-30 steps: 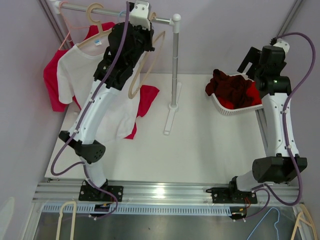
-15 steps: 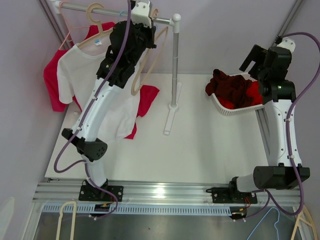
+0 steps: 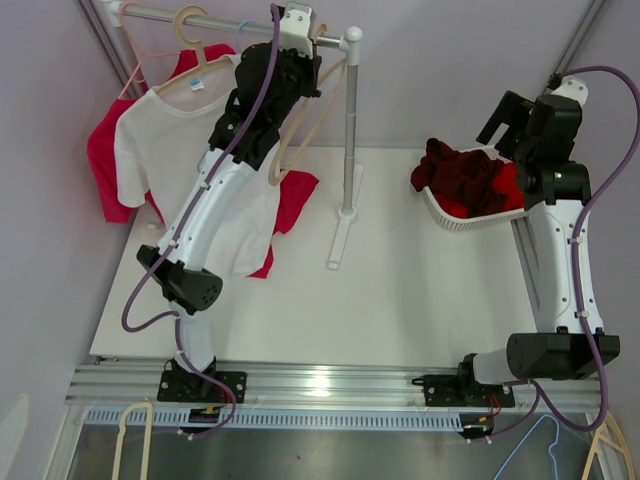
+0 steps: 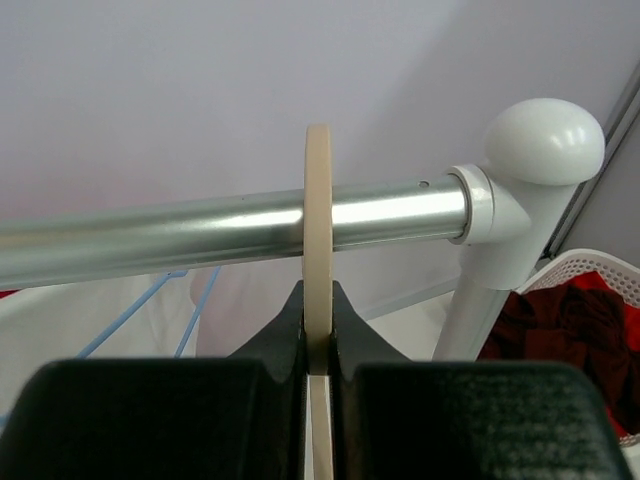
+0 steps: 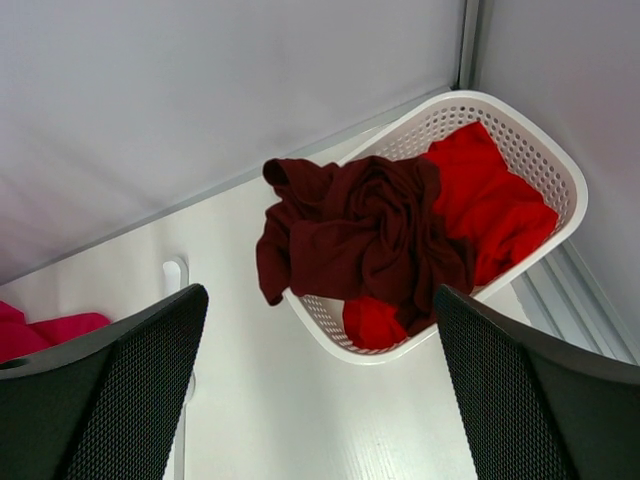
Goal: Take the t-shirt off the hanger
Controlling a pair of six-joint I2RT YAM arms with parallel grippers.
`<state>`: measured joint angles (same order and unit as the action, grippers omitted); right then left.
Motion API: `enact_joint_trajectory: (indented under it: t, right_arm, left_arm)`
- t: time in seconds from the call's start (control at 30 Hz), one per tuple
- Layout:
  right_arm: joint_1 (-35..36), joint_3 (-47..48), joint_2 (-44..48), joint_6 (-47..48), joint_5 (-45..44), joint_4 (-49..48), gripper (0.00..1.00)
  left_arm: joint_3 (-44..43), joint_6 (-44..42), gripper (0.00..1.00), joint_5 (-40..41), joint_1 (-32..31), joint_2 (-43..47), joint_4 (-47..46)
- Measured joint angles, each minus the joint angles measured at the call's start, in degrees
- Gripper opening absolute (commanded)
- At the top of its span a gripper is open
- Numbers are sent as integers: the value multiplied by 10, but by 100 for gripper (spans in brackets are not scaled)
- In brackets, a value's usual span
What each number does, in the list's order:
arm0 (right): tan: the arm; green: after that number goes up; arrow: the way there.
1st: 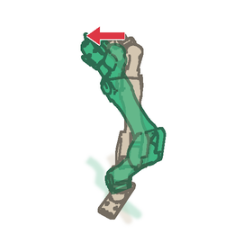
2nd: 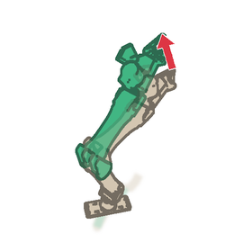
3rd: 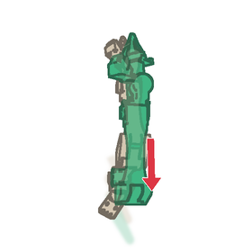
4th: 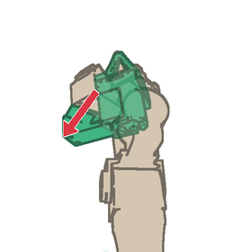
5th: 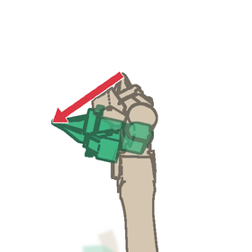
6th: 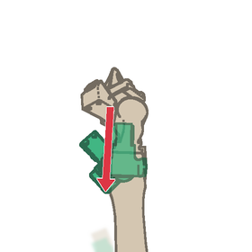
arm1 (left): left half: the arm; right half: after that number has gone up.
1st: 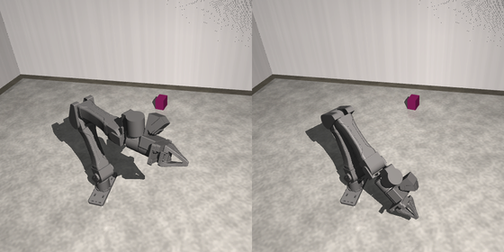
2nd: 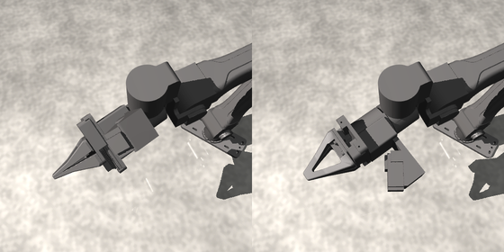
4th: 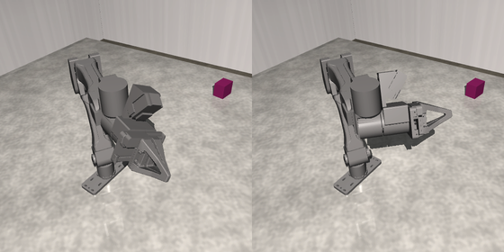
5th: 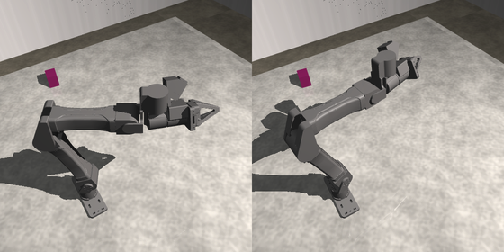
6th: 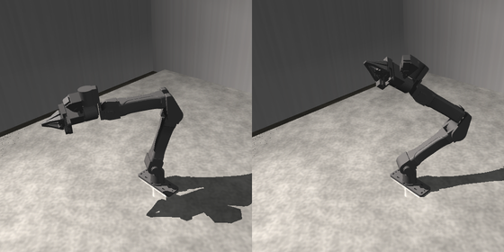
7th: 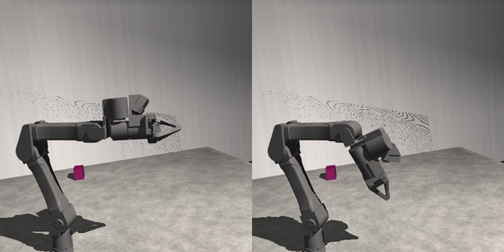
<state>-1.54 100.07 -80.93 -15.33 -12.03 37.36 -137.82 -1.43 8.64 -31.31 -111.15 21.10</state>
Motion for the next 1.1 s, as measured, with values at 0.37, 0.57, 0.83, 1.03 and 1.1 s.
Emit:
enact_joint_trajectory:
  t: [0.37, 0.57, 0.83, 1.03, 1.1]
  right_arm:
    - [6, -4, 2, 0, 10, 0, 99]
    - [11, -9, 1, -3, 19, -7, 99]
    - [52, -12, 1, -7, 37, -20, 100]
    - [60, -27, 1, -7, 44, -24, 99]
    - [60, -31, 1, -7, 44, -23, 99]
  left_arm:
    - [0, 12, 48, -4, 0, 16, 3]
    - [45, -1, 62, -2, 0, 118, 25]
    - [150, -19, 79, -7, 52, 313, 6]
    - [155, 14, 87, -57, 187, 318, 8]
    - [156, 27, 90, -94, 221, 299, 10]
